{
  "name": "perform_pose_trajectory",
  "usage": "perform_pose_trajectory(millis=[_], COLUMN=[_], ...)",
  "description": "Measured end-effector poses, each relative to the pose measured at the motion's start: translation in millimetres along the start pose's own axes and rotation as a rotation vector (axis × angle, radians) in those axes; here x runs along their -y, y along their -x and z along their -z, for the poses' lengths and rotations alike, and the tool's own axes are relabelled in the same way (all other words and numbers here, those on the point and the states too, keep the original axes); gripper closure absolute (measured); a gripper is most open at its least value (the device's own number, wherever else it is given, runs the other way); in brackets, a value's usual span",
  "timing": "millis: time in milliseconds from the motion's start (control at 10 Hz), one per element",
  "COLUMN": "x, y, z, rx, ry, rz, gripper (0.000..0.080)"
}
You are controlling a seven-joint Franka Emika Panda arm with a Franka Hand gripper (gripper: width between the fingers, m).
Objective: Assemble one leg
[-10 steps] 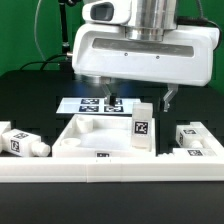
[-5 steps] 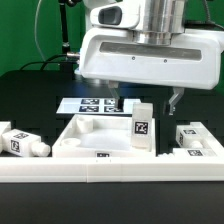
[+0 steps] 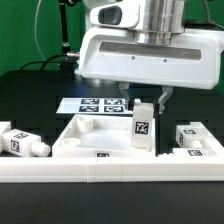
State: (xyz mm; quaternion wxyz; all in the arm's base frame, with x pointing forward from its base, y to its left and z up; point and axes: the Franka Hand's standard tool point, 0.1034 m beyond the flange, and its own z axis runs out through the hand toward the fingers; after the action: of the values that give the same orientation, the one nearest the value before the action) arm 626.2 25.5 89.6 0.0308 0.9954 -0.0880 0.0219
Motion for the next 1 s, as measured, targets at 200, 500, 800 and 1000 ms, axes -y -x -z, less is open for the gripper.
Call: perform_pose_trajectory(millis=[200, 500, 800, 1000], x=[-2.9, -4.2, 2.8, 2.7], y=[2.5, 3.4, 3.6, 3.1], z=[-0.4, -1.4, -1.6, -1.3], rx=[-0.002, 0.003, 0.002, 0.012], ry=[-0.005, -0.026, -0.035, -0.043], rz=[-0.117, -0.536, -0.88, -1.053], gripper=[0.0515, 0.0515, 0.0514, 0.0514])
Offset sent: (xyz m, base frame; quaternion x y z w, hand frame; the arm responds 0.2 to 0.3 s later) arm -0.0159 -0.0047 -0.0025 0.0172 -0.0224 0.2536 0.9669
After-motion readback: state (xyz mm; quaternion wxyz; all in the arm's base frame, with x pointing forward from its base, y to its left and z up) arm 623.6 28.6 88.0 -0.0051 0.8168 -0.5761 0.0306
